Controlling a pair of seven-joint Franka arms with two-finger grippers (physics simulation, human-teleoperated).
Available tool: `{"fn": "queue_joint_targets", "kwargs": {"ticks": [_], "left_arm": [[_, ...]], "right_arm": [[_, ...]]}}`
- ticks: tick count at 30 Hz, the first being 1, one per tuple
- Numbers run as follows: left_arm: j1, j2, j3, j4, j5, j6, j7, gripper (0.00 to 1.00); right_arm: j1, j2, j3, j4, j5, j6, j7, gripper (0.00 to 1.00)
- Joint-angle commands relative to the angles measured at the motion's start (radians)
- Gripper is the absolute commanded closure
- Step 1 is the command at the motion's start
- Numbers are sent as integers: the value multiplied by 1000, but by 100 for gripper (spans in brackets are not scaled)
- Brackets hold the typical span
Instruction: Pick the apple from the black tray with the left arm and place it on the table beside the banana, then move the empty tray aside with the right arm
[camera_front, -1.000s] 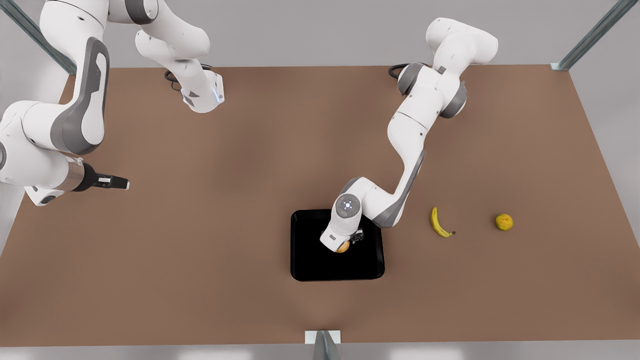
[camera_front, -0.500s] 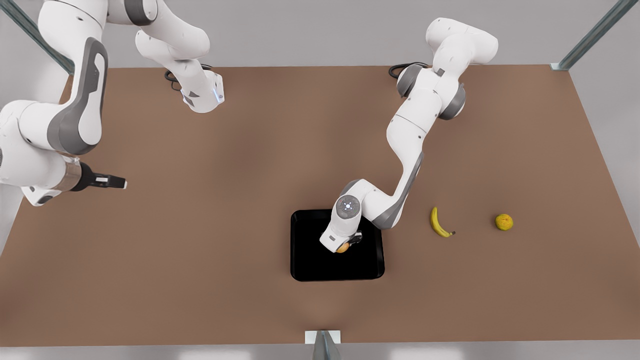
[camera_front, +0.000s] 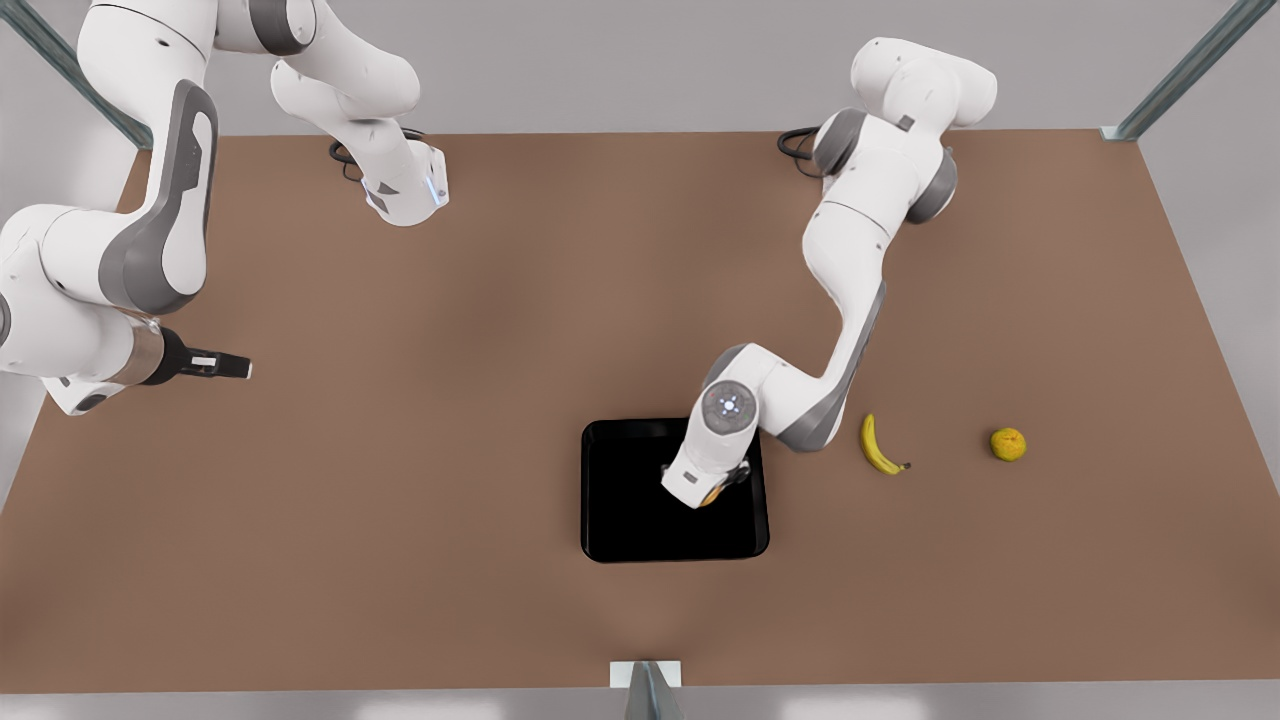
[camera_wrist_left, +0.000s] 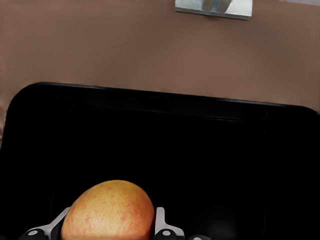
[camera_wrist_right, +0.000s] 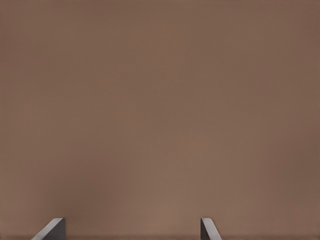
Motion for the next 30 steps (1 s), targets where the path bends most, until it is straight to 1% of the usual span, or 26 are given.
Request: {"fn": "queue_joint_targets", "kwargs": {"ticks": [1,8,11,23,25,26,27,28,29,30], "left_arm": [[11,-22,-1,0,-16,-127,32,31],[92,-77,-2,-7,-16,-250,167,31],[132,-91,-1,-9,-15,-272,231,31],[267,-106,8,-24,-4,-571,346,30],[296,-105,7,-30,38,-591,375,30],[309,-103,7,-43,38,-591,385,30],[316,-102,7,-47,38,-591,388,30],[327,-103,7,-61,45,-592,398,30],[332,-103,8,-75,47,-592,411,30],[335,-102,10,-79,48,-592,412,30]], "right_arm": [[0,-1,1,0,0,-7,0,0],[0,3,-1,2,3,-7,-2,0],[0,5,-1,5,0,-7,-3,0],[11,8,2,8,5,0,26,0],[57,8,11,8,0,-22,64,0],[152,11,30,8,0,-24,82,0],[218,46,30,29,-2,0,237,0],[238,53,25,54,73,-3,454,0],[317,109,73,174,123,10,501,0],[397,192,76,270,124,48,732,0]]}}
